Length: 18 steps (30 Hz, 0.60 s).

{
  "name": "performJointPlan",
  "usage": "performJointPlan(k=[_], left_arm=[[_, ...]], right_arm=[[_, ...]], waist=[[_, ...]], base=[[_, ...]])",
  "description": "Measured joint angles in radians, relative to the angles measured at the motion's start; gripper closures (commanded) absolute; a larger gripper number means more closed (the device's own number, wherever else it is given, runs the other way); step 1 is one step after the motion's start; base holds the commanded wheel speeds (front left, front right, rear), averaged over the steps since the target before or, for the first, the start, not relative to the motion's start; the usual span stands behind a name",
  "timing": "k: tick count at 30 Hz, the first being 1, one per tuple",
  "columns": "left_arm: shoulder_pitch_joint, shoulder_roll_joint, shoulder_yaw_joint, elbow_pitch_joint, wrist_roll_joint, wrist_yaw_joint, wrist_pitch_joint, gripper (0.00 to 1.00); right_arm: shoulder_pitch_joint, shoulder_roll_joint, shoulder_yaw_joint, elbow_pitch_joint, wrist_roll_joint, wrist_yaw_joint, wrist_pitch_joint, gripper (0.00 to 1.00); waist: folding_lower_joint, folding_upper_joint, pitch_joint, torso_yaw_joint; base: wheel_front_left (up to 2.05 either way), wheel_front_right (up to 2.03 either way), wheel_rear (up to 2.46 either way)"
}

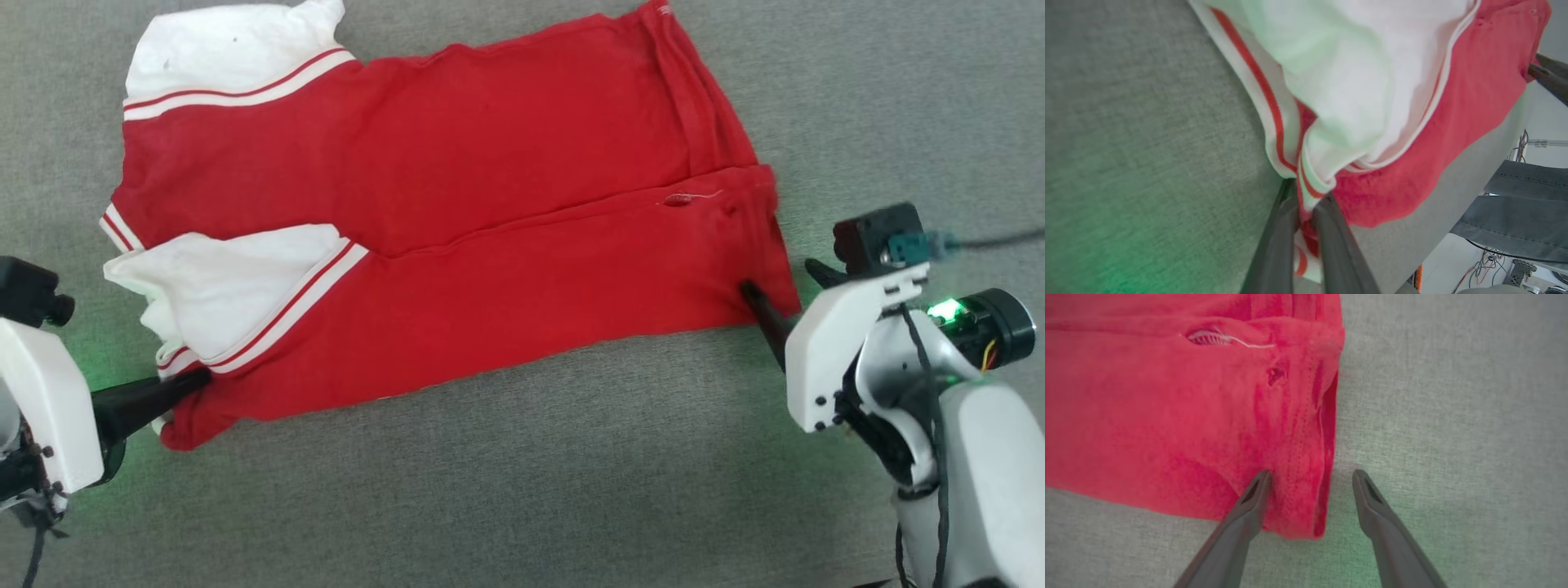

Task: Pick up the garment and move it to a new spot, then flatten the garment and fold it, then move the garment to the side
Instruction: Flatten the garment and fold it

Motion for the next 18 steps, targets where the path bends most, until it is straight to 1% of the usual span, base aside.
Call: performJointPlan(k=[2,5,6,7,8,9,14,18], left_arm=[[-0.006,-0.006,0.0,-0.007,0.007,0.0,-0.007,1.0],[-0.017,-0.017,-0.002,-0.015,0.016,0.0,-0.011,1.0],[-0.02,-0.021,-0.003,-0.016,0.02,0.0,-0.015,1.0],[-0.023,-0.025,-0.003,-0.018,0.021,0.0,-0.017,1.0],[-0.025,-0.029,-0.004,-0.02,0.023,0.0,-0.022,1.0],[-0.025,-0.031,-0.005,-0.021,0.024,0.0,-0.026,1.0],[-0.015,-0.032,-0.017,-0.04,0.028,0.0,-0.05,1.0],[0.035,-0.015,-0.033,-0.086,0.025,0.0,-0.079,1.0]], right_arm=[[-0.025,-0.006,0.003,0.013,0.017,0.0,0.091,0.0],[-0.063,-0.021,0.008,0.016,0.032,0.0,0.172,0.0],[-0.068,-0.02,0.007,0.014,0.033,0.0,0.186,0.32],[-0.073,-0.021,0.004,0.014,0.034,0.0,0.199,0.57],[-0.074,-0.021,0.004,0.013,0.037,0.0,0.211,0.95],[-0.074,-0.021,0.006,0.01,0.039,0.0,0.218,1.0],[-0.046,-0.029,0.0,-0.017,0.048,0.0,0.222,1.0],[0.022,-0.041,-0.024,-0.057,0.059,0.0,0.215,1.0]], waist=[[0.0,0.0,0.008,0.008],[0.0,0.0,0.02,0.021],[0.0,0.0,0.022,0.026],[0.0,0.0,0.025,0.031],[0.0,0.0,0.027,0.034],[0.0,0.0,0.028,0.038],[0.0,0.0,0.01,0.047],[0.0,0.0,-0.021,0.052]], base=[[0.0,0.0,0.0],[0.0,0.0,0.0],[0.0,0.0,0.0],[0.0,0.0,0.0],[0.0,0.0,0.0],[0.0,0.0,0.0],[0.0,0.0,0.0],[0.0,0.0,0.0]])
